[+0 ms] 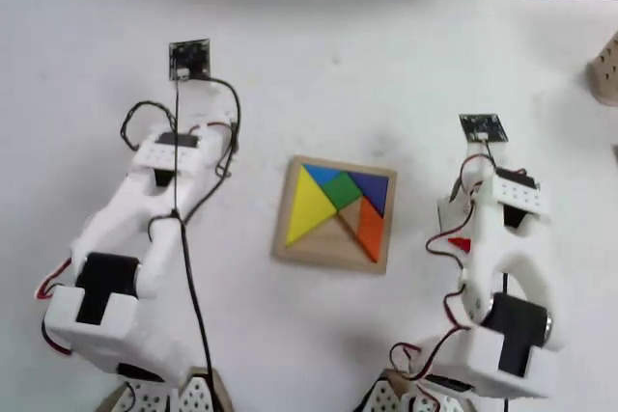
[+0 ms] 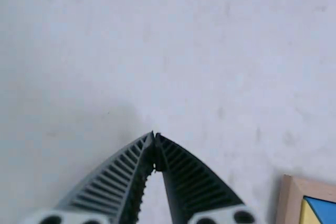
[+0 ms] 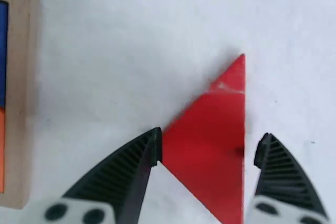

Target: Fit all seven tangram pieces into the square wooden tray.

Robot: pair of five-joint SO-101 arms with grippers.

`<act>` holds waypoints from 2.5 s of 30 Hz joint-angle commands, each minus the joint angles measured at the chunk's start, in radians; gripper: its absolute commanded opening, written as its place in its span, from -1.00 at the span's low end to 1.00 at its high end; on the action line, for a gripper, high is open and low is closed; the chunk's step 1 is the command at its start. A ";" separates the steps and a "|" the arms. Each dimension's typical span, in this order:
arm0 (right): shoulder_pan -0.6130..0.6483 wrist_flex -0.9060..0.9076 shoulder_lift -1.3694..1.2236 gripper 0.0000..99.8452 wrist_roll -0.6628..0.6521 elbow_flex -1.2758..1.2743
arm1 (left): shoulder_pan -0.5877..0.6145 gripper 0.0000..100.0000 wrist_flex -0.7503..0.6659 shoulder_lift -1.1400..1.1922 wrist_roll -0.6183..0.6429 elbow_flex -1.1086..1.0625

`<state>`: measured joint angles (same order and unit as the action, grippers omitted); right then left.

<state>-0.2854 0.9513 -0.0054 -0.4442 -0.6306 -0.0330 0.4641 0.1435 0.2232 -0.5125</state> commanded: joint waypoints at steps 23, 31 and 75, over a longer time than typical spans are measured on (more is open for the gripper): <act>-0.015 0.120 -0.131 -0.96 -0.029 0.160 | 0.013 -0.95 0.009 -0.007 -0.006 0.048; -0.015 0.337 -0.119 -0.96 -0.028 0.269 | 0.015 -0.95 0.009 -0.007 -0.006 0.051; 0.868 0.208 0.147 -0.66 -0.017 0.063 | 0.054 -0.95 0.003 -0.013 -0.005 0.054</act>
<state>0.5738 1.1861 0.1926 -0.4519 -0.6214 0.0130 0.4641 0.1435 0.2232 -0.5125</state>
